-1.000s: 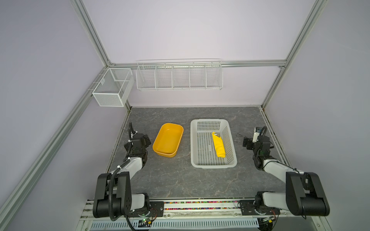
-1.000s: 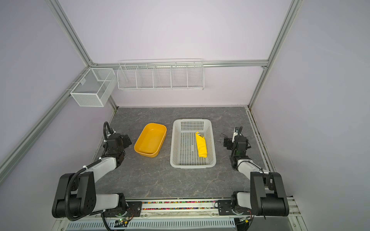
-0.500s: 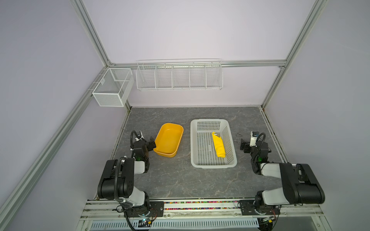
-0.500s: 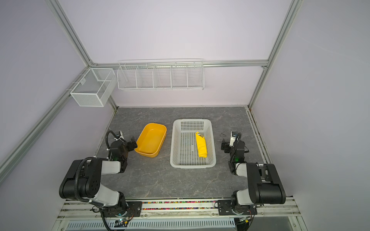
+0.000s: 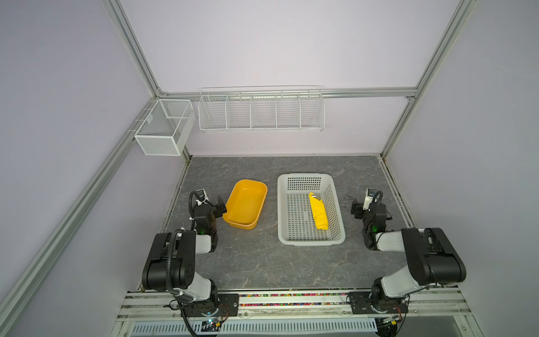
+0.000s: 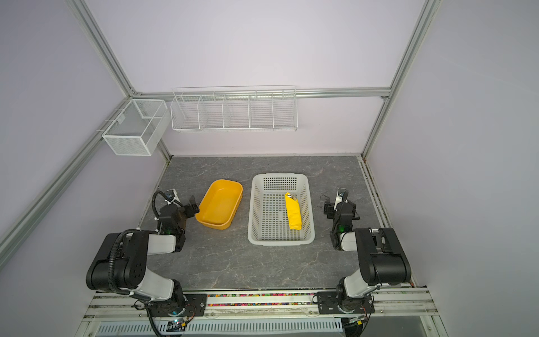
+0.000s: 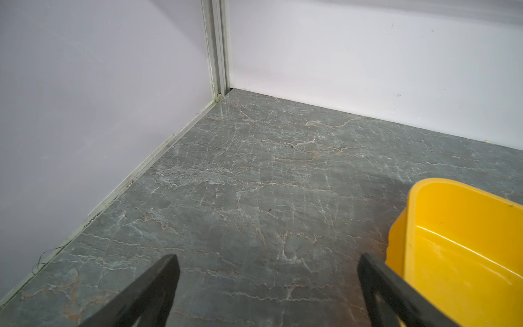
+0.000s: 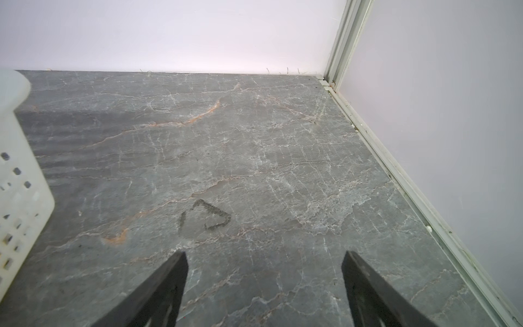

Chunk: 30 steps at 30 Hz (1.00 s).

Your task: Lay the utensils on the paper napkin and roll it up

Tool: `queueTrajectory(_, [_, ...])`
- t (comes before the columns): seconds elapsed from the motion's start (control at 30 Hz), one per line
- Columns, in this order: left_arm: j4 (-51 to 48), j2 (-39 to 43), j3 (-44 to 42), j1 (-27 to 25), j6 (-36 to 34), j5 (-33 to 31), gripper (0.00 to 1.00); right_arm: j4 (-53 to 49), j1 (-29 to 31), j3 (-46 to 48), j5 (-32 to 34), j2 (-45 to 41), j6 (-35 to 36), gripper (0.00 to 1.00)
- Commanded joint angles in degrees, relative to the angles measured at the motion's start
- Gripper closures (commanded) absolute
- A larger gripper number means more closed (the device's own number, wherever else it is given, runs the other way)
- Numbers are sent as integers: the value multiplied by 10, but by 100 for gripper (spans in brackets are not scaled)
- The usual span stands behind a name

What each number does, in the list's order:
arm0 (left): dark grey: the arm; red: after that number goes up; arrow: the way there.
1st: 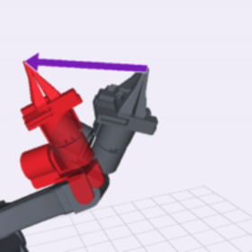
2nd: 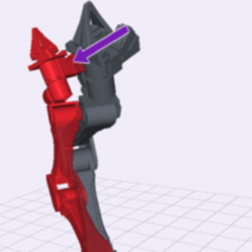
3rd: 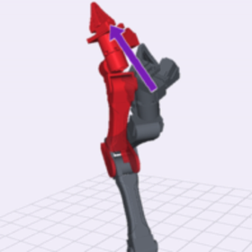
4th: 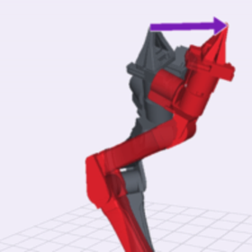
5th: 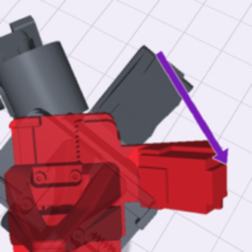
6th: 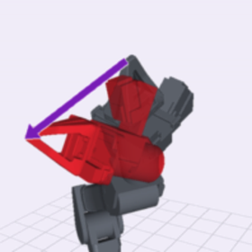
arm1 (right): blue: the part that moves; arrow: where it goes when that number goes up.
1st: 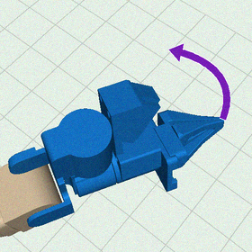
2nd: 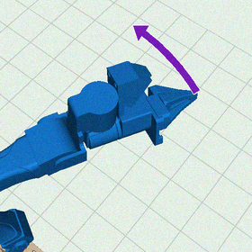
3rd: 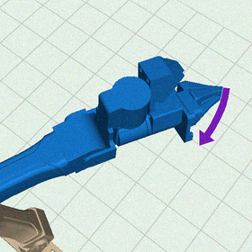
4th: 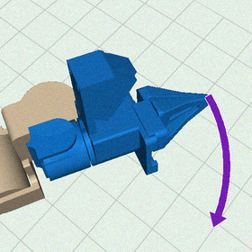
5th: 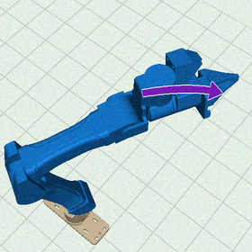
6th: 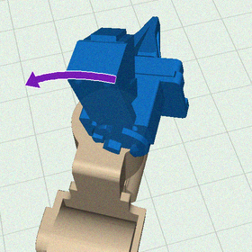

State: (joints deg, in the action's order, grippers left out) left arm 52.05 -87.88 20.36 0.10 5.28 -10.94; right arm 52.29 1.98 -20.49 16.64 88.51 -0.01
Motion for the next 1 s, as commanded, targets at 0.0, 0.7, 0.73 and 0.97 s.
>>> queueTrajectory(0.0, [15,-2,6,-2,-14,-7,1,6,3,-1,14,-6,0,12])
queueTrajectory(0.7, [14,-2,6,-2,-14,-7,1,6,3,-1,15,-6,0,12])
queueTrajectory(0.73, [14,-2,7,-2,-14,-7,1,6,3,0,15,-6,0,11])
queueTrajectory(0.97, [48,-2,-14,-2,-84,177,1,6,3,-1,14,-6,0,11])
